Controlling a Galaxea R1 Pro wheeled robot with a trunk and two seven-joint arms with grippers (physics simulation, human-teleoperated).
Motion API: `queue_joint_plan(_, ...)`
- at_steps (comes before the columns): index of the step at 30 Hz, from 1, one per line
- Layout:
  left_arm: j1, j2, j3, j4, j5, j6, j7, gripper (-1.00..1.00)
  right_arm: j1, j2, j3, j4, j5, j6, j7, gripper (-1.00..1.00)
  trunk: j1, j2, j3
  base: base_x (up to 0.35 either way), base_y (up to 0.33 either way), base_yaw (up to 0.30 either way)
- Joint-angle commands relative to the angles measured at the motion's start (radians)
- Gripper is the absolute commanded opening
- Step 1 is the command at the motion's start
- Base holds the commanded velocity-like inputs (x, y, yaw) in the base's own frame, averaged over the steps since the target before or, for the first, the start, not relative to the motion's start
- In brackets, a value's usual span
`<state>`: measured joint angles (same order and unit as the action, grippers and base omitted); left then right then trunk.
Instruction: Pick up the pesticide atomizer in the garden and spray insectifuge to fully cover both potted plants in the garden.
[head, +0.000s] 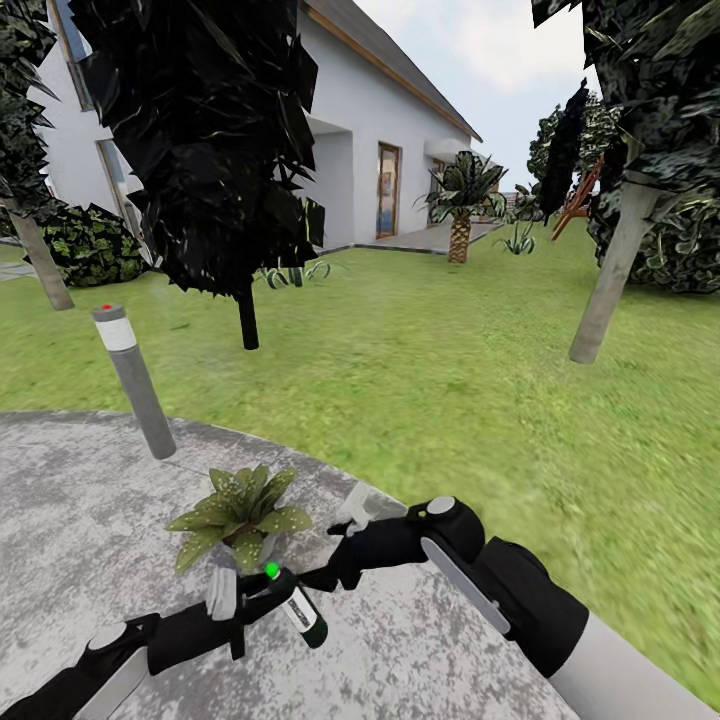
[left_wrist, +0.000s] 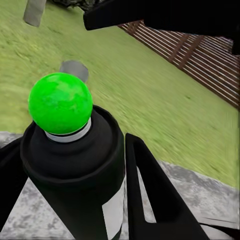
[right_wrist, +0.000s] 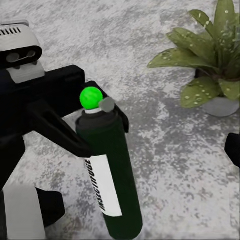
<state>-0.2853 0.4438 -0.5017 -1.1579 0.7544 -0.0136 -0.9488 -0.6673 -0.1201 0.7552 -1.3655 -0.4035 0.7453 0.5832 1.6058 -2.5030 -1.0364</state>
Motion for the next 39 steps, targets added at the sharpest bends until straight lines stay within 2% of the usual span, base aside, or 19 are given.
queue_joint_plan(1,0.0,0.0,0.0,0.0,0.0,0.009,0.0,-1.0,0.0,0.0,0.001,0.0,0.0,0.0,0.0,1.0,0.0,0.0,0.0,0.0,0.0,0.0)
queue_joint_plan(2,-0.001,0.0,0.0,-0.001,0.0,0.016,0.001,-1.0,0.0,0.0,0.002,0.0,0.0,0.0,0.0,1.0,0.0,0.0,0.0,0.0,0.0,0.0)
queue_joint_plan(3,-0.003,0.0,0.0,-0.002,-0.001,0.021,0.001,-1.0,0.0,0.0,0.002,0.0,0.0,0.0,0.0,-1.0,0.0,0.0,0.0,0.0,0.0,0.0)
queue_joint_plan(6,-0.014,-0.003,0.0,-0.003,-0.008,0.024,0.001,-1.0,0.0,0.0,0.002,0.002,0.0,0.0,-0.001,-1.0,0.0,0.0,0.0,0.0,0.0,0.0)
queue_joint_plan(7,-0.015,-0.01,0.0,-0.003,-0.04,0.025,0.0,-1.0,0.0,0.0,0.002,0.004,0.0,0.0,-0.002,-1.0,0.0,0.0,0.0,0.0,0.0,0.0)
queue_joint_plan(8,-0.016,-0.031,0.0,-0.004,-0.082,0.034,-0.002,-1.0,0.0,0.0,0.003,0.005,0.0,-0.001,-0.003,-1.0,0.0,0.0,0.0,0.0,0.0,0.0)
queue_joint_plan(9,-0.019,-0.052,0.0,-0.004,-0.106,0.054,-0.002,-1.0,0.0,0.0,0.003,0.005,0.0,-0.002,-0.003,-1.0,0.0,0.0,0.0,0.0,0.0,0.0)
queue_joint_plan(11,-0.022,-0.07,0.0,-0.004,-0.121,0.076,-0.001,-1.0,0.0,0.0,0.003,0.004,-0.001,-0.003,-0.002,-1.0,0.0,0.0,0.0,0.0,0.0,0.0)
queue_joint_plan(16,-0.036,-0.077,0.0,-0.005,-0.127,0.083,0.002,-1.0,0.0,0.002,0.004,0.011,-0.002,-0.003,-0.003,-1.0,0.0,0.0,0.0,0.0,0.0,0.0)
queue_joint_plan(19,-0.037,-0.111,0.0,-0.013,-0.132,0.1,0.005,-1.0,0.0,0.002,0.006,0.012,-0.003,0.0,-0.002,-1.0,0.0,0.0,0.0,0.0,0.0,0.0)
queue_joint_plan(21,-0.038,-0.124,0.0,-0.014,-0.158,0.113,0.006,-1.0,0.0,0.002,0.006,0.012,-0.003,0.0,-0.002,-1.0,0.0,0.0,0.0,0.0,0.0,0.0)
queue_joint_plan(24,-0.042,-0.139,0.0,-0.022,-0.169,0.116,0.005,-1.0,0.0,0.002,0.005,0.012,-0.003,0.0,-0.002,-1.0,0.0,0.0,0.0,0.0,0.0,0.0)
queue_joint_plan(28,-0.043,-0.139,0.004,-0.029,-0.168,0.114,0.003,-1.0,0.0,0.002,0.004,0.012,-0.003,0.0,-0.002,-1.0,0.0,0.0,0.0,0.0,0.0,0.0)
queue_joint_plan(32,-0.043,-0.14,0.039,-0.029,-0.168,0.114,-0.003,-1.0,0.0,0.002,0.004,0.012,-0.003,0.0,-0.002,-1.0,0.0,0.0,0.0,0.0,0.0,0.0)
queue_joint_plan(39,-0.043,-0.14,0.042,-0.018,-0.166,0.115,0.003,-1.0,0.0,0.002,0.003,0.011,-0.001,0.0,-0.001,-1.0,0.0,0.0,0.0,0.0,0.0,0.0)
